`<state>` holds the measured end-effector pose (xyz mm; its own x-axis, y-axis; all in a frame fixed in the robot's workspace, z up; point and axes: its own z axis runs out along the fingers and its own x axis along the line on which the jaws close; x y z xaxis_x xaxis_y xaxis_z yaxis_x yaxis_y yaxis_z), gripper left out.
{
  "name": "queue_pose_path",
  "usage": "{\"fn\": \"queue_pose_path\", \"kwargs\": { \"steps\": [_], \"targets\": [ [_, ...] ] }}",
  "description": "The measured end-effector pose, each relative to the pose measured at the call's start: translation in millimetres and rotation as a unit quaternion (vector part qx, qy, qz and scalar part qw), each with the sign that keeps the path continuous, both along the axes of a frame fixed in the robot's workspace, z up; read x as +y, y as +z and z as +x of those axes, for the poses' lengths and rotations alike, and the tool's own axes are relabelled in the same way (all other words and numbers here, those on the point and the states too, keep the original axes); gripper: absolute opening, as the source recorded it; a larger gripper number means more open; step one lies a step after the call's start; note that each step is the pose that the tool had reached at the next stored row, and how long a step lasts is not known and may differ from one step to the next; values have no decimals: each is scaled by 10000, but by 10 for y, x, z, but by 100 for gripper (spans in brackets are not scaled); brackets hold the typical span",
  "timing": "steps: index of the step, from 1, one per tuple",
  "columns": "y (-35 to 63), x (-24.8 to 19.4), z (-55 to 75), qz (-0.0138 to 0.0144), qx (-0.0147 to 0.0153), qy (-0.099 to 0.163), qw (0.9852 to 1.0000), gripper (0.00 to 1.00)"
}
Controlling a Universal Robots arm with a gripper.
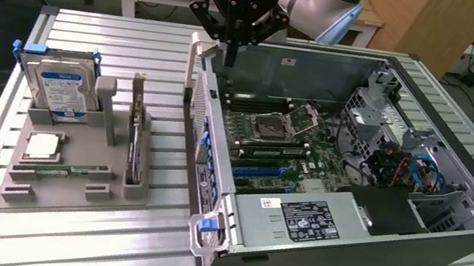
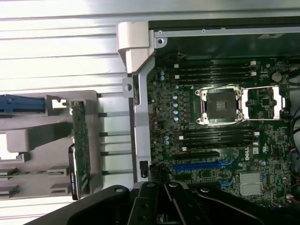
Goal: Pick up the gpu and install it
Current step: 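Reach for the gpu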
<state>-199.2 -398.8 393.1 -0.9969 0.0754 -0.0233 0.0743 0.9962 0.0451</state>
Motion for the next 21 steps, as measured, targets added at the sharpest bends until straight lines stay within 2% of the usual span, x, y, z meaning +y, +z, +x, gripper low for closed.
{"fn": "queue_pose_path", "kwargs": {
  "steps": [21],
  "targets": [
    [-2,0,-371,0,0,0,10000,10]
  ]
}}
